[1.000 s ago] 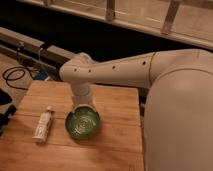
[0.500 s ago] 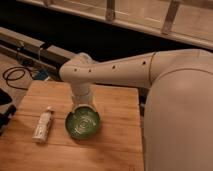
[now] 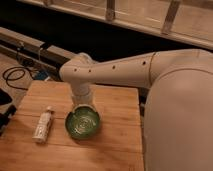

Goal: Place the bottle in the ceramic bowl

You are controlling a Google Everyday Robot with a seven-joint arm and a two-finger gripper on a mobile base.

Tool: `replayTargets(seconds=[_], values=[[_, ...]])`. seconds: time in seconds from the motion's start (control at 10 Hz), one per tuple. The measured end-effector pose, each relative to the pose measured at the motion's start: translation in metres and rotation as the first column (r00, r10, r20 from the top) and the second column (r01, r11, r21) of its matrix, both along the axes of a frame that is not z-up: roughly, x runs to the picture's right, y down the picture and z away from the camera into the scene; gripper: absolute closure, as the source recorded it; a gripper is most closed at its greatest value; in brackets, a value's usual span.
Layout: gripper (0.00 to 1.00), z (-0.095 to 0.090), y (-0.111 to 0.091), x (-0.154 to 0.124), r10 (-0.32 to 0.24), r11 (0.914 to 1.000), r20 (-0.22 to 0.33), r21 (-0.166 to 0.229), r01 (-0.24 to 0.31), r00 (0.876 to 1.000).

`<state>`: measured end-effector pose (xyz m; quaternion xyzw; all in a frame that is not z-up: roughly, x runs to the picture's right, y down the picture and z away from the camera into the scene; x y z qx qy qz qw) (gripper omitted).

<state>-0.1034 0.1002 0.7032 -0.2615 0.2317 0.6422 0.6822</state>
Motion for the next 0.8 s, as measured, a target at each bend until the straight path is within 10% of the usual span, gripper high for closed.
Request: replayTargets(seconds=[0.3,0.8], values=[[0.35,-0.001,0.000,-0.030,-0.002,0.9983,0.035,0.058,0.000,0.999],[0.35,-0.012,0.015,-0.167,-0.114,0.9870,0.180,0.132,0.091,0.977]])
